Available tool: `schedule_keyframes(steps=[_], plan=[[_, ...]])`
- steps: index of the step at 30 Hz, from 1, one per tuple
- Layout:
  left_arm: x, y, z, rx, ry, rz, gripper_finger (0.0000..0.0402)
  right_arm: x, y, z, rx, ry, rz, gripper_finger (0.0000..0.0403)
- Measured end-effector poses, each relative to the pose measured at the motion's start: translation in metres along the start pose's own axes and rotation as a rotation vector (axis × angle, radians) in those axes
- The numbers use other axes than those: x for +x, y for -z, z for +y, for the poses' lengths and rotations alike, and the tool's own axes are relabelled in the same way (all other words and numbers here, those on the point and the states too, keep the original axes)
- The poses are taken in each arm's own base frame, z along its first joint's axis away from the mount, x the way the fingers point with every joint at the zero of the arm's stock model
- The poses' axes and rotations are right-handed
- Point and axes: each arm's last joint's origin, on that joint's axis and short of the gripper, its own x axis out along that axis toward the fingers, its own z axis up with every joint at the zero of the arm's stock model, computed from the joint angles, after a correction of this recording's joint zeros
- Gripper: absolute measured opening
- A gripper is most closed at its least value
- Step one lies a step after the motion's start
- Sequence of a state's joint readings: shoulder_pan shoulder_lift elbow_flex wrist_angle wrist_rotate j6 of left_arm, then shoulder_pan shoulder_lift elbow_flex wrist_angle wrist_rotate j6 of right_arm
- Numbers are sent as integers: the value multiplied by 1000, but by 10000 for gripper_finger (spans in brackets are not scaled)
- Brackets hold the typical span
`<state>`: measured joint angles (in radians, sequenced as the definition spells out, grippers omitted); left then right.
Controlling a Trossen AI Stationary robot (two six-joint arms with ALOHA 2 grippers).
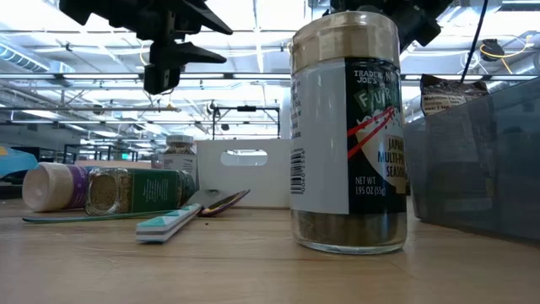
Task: Pick & Place Food Item
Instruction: Put the brown seasoning bottle into the bottom black bin
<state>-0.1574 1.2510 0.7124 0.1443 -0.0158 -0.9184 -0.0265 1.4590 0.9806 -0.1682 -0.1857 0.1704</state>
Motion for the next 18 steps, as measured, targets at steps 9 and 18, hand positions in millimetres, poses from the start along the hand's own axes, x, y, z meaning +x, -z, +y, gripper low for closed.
schedule_keyframes(steps=[9,18], plan=[[-1,-4,1,0,9,-12,159,0,-2,6,100,-91,-7,254],[-1,-13,7,35,46,24,159,3,-1,21,80,-131,-15,254]])
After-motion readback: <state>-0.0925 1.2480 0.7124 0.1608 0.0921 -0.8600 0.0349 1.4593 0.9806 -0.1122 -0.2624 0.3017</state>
